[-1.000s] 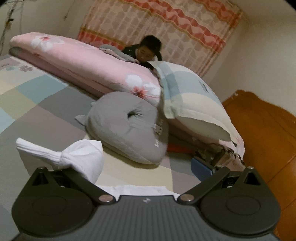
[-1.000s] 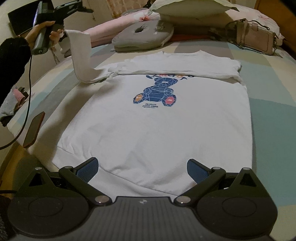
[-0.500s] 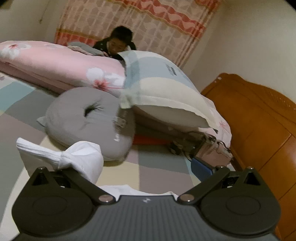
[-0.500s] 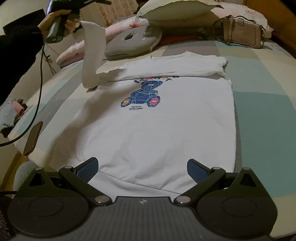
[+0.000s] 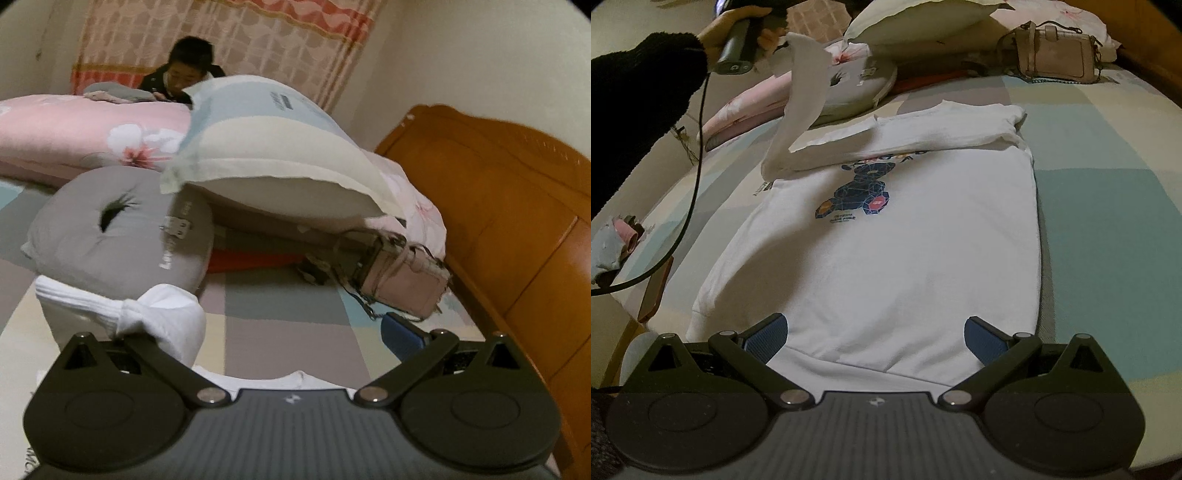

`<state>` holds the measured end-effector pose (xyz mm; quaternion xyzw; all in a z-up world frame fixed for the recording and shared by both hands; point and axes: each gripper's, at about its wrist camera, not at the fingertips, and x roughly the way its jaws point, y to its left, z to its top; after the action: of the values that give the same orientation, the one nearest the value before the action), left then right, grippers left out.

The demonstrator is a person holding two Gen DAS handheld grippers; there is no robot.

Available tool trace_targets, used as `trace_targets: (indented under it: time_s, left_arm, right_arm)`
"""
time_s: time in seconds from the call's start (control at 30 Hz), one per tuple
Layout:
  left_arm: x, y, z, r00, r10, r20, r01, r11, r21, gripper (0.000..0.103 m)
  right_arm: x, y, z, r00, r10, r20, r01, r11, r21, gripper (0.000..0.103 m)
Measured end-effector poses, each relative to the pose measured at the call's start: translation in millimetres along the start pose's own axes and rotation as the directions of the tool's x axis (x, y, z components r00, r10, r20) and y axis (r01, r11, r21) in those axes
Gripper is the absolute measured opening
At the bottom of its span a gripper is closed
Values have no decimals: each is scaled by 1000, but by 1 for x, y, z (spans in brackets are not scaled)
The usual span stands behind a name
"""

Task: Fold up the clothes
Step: 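Fold the held sleeve back over the white sweatshirt body with the left gripper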

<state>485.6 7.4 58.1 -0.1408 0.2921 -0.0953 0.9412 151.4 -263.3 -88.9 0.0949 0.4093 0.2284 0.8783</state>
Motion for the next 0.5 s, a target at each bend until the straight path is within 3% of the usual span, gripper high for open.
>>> trace_targets:
  time_s: [0.5]
  left_arm:
    - [75,-57,-48,993,-41,-108,49,997,64,102]
  right_arm:
    - [3,-11,1,1000,-13,-16,13,1000,10,103]
